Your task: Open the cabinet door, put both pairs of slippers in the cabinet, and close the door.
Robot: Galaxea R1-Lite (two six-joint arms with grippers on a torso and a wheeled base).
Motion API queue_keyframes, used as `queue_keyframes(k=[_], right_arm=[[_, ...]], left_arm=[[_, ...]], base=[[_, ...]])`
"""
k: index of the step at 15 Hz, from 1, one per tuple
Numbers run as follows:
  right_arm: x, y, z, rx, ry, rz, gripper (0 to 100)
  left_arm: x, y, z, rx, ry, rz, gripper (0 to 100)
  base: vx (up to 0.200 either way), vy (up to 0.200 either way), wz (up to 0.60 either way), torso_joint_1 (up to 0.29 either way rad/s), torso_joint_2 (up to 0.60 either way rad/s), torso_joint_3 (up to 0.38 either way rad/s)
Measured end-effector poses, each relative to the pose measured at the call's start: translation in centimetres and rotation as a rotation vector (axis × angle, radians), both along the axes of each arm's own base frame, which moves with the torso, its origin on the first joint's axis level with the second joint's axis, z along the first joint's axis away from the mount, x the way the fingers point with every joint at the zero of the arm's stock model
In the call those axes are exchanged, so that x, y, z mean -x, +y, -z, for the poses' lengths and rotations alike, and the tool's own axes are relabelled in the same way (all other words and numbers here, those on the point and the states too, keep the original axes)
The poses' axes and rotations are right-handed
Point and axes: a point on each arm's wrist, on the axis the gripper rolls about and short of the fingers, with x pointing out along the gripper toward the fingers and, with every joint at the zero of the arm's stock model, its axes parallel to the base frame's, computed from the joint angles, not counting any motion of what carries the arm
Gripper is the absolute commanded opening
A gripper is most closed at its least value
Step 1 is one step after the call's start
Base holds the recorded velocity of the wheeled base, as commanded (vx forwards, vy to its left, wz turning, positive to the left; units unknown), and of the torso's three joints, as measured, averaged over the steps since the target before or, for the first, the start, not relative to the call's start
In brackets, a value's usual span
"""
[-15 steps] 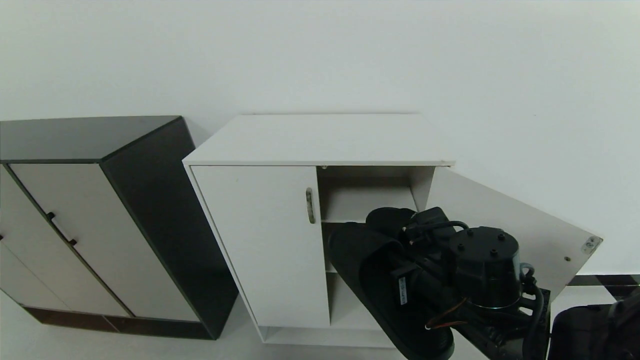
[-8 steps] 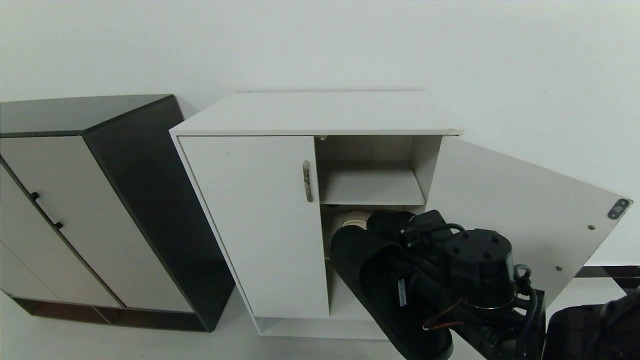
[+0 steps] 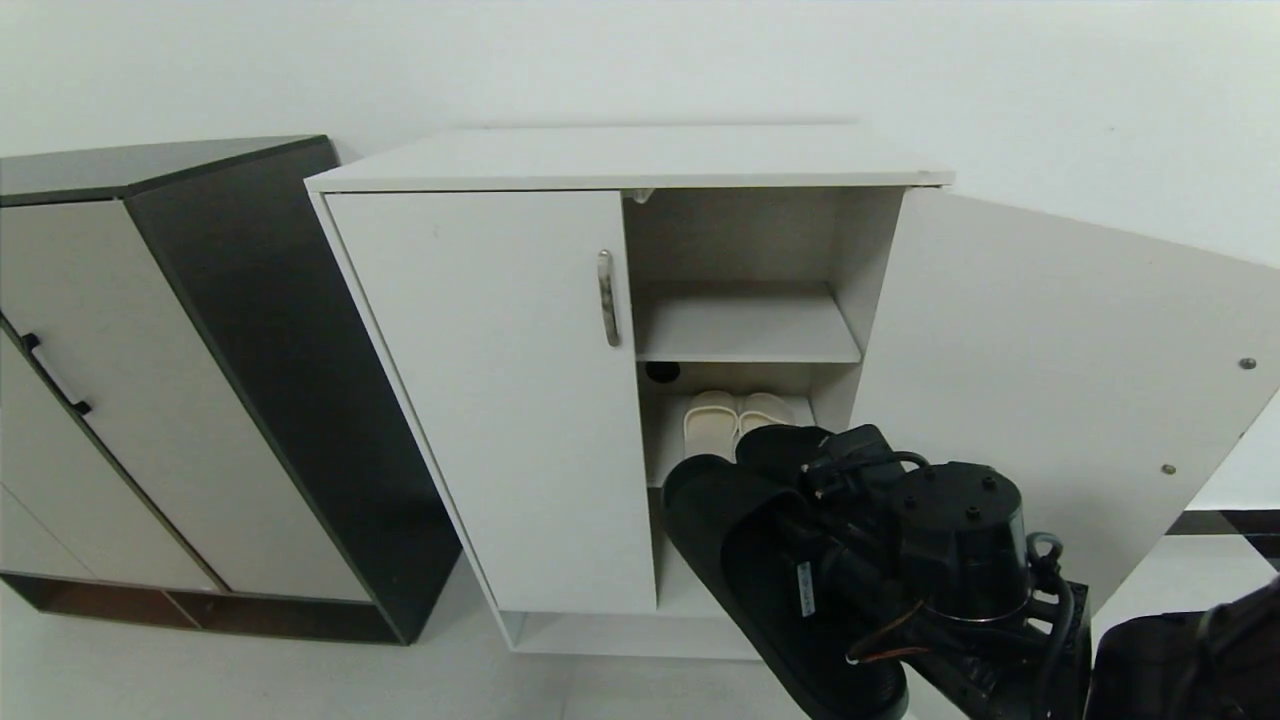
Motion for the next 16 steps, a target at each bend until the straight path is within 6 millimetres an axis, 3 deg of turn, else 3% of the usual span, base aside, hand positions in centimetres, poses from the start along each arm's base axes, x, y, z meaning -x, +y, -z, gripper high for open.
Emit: queue_keyframes(k=[5, 16], right_arm=[[0.0, 0.0, 0.2, 0.004, 0.005, 0.0, 0], [-0.7, -0.2, 1.1, 0.004, -0.041, 0.017, 0]], left_arm=[[0.0, 0.0, 0.0, 0.0, 0.0, 0.0, 0], [0.0, 0.0, 0.0, 0.0, 0.0, 0.0, 0]], base=[[0.0, 0.0, 0.0, -0.016, 0.3, 0.274], [0.0, 0.0, 0.0, 0.0, 0.01, 0.004]])
